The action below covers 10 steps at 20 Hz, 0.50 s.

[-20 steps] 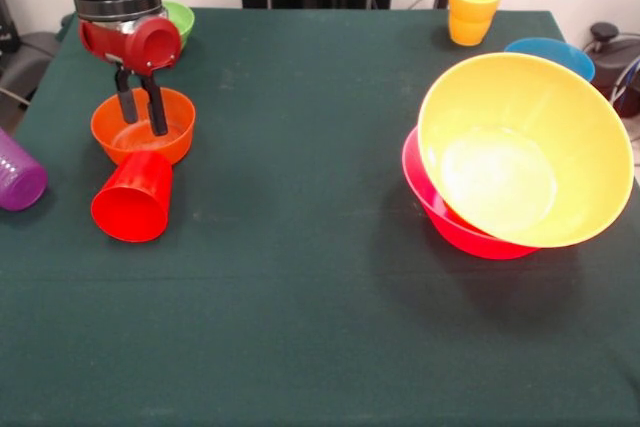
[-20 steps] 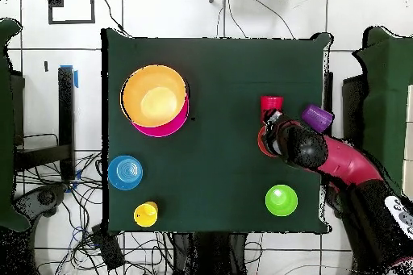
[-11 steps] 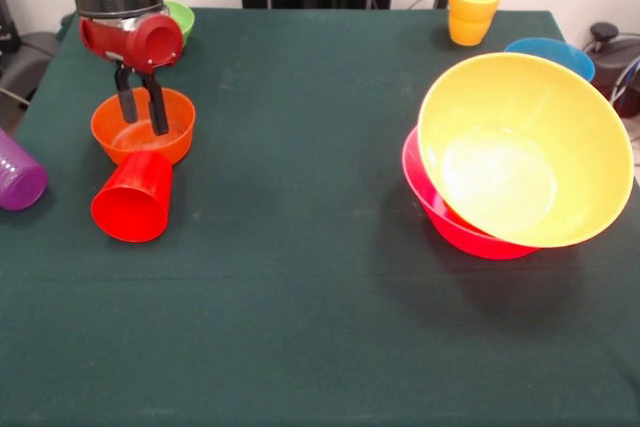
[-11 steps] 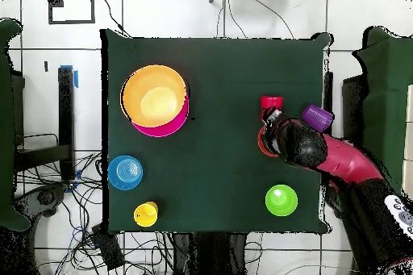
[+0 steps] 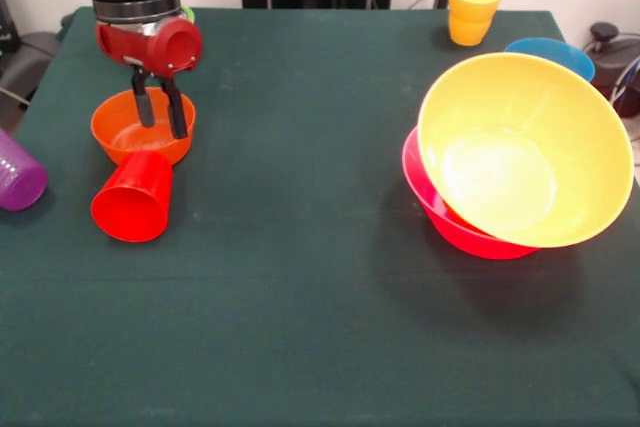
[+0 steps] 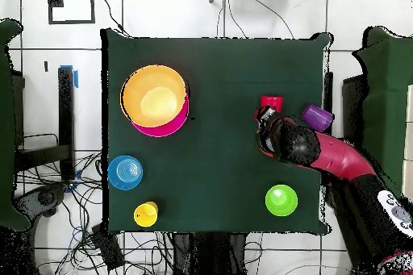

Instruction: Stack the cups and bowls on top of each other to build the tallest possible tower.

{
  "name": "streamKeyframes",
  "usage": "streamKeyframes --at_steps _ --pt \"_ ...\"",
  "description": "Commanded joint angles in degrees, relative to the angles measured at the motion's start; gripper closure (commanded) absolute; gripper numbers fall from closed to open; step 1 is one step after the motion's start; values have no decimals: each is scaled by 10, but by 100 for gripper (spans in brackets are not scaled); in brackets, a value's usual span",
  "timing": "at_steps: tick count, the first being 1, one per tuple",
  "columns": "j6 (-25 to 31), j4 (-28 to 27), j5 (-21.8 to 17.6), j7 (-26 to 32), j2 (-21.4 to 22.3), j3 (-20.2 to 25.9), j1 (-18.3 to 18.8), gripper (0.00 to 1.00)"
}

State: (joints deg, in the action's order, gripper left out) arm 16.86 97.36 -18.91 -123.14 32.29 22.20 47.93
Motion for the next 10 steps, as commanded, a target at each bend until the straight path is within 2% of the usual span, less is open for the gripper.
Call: streamKeyframes --at_steps 1,10 --pt "-5 -3 -6 -18 -36 18 -40 0" --pt "-25 -11 -12 -21 -53 9 -45 0"
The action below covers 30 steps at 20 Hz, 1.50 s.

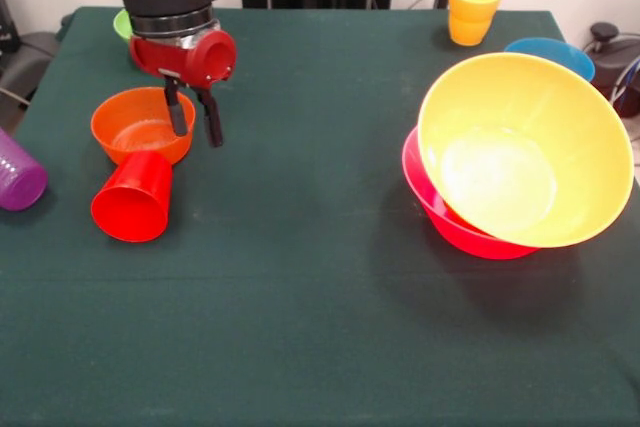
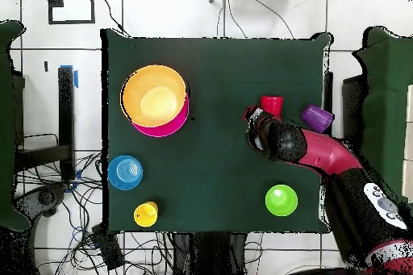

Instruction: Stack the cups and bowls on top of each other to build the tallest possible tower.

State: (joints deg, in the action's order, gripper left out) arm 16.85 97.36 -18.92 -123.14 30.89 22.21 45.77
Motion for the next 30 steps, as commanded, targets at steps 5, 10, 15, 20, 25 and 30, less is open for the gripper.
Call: streamKeyframes --at_steps 5,10,15,20,25,30 --pt "-42 -17 -23 -19 -66 0 -24 0" --pt "-38 -14 -27 -7 -63 -2 -17 0" --pt "-1 7 -16 5 -23 10 -2 0" --pt "25 31 -2 3 16 17 2 0" --pt "44 55 7 6 48 23 11 0" --pt "22 54 0 0 31 21 10 0"
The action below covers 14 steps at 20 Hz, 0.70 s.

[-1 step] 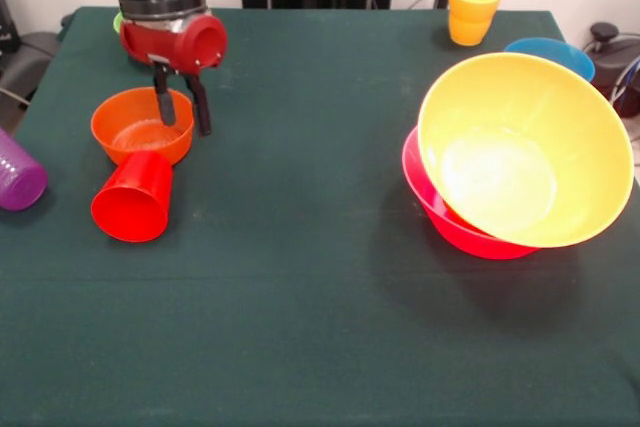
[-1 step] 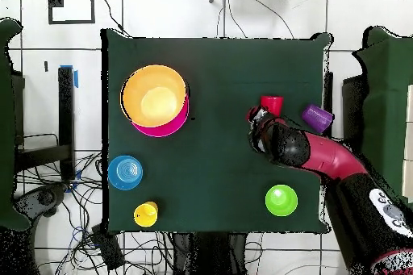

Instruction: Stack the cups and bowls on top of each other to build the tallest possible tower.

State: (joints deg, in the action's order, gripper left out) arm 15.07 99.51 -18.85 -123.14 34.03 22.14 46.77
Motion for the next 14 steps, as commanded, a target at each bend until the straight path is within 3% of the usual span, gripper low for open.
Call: streamKeyframes --at_steps 1,14 --pt "29 33 -3 -5 -6 19 -2 0" --pt "-53 48 -25 -41 -49 -12 -15 0"
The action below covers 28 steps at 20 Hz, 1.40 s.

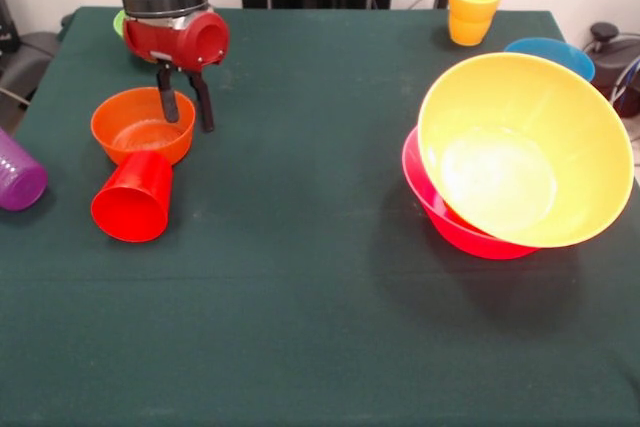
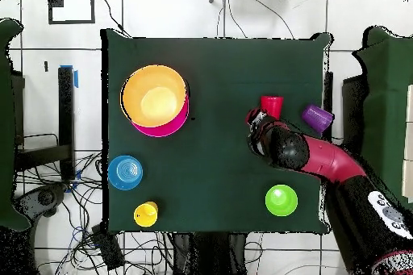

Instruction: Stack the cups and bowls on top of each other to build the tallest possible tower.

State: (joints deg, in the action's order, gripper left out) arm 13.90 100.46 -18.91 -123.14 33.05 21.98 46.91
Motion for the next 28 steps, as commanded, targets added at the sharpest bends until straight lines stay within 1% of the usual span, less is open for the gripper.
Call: streamKeyframes --at_steps 1,6,11,21,28 --pt "-45 41 -27 -41 -40 -15 -18 0" --pt "-47 45 -34 -26 -38 -23 -8 0" --pt "-36 51 -35 -12 -27 -21 3 0" --pt "-55 42 -44 -13 -47 -36 -2 0" --pt "-77 24 -55 -9 -76 -42 1 0"
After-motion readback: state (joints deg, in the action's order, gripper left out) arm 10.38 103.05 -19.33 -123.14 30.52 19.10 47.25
